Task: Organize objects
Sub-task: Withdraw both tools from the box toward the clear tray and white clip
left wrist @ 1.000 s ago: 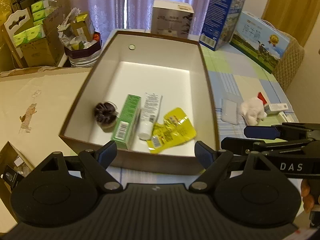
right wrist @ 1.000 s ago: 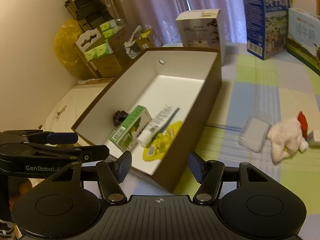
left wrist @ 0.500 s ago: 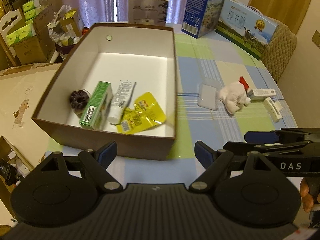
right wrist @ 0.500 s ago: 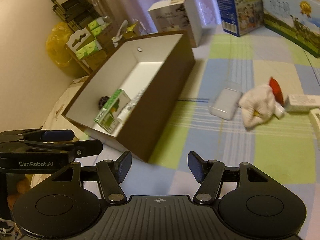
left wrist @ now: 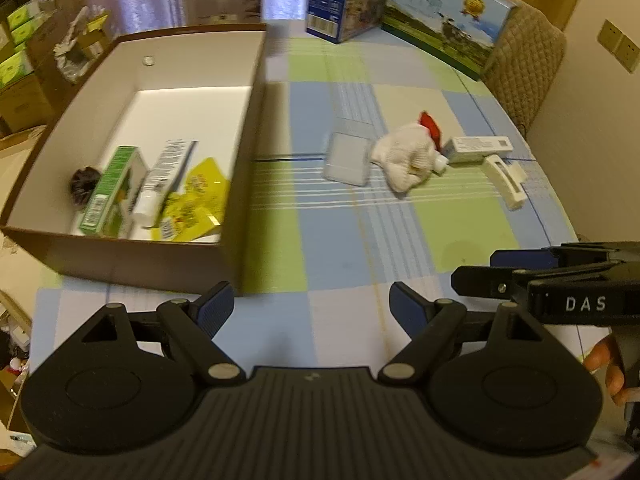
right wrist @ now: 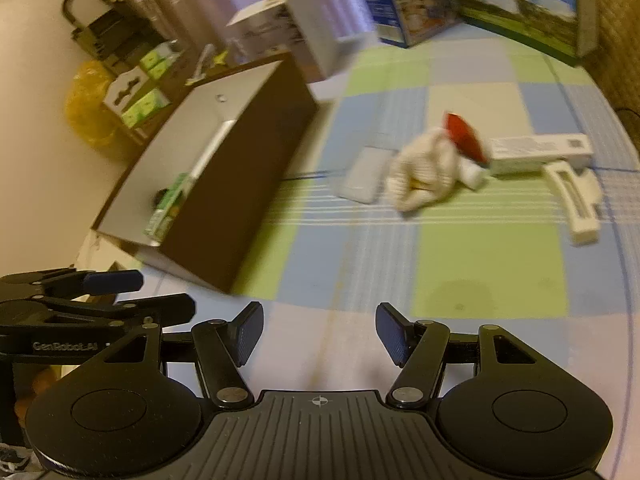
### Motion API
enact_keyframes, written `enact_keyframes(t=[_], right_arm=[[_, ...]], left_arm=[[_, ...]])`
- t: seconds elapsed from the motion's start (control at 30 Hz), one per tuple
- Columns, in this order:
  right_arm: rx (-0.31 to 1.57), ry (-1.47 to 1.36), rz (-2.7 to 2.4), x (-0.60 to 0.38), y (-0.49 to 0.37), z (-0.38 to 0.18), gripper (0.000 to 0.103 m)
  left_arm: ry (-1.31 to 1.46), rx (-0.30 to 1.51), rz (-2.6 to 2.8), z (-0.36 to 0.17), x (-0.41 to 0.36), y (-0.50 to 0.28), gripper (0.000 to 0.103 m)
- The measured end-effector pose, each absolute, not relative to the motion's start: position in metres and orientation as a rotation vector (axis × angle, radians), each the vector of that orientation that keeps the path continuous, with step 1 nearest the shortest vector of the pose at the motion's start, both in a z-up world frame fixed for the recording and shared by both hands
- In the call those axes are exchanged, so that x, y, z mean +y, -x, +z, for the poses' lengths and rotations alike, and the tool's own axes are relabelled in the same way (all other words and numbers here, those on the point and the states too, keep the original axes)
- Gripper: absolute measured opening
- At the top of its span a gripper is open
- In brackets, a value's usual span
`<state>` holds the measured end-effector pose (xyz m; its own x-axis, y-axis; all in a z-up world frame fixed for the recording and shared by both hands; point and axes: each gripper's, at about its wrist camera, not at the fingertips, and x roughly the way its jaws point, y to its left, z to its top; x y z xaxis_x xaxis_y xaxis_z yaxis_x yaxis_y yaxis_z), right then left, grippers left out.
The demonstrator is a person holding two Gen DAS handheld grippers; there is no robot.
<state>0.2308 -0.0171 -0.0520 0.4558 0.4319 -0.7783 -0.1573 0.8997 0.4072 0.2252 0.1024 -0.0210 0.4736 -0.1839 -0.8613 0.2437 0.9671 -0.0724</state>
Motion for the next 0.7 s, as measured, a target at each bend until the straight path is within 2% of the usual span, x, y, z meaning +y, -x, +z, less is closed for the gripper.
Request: enact_keyframes(t=[0.7], right_arm=[[1.043,-0.34,0.125,-0.119,-0.227,-0.072,0.06]], left_arm=[[-0.1,1.03,-0.366,-0.045,0.018,-0.256,0.08]])
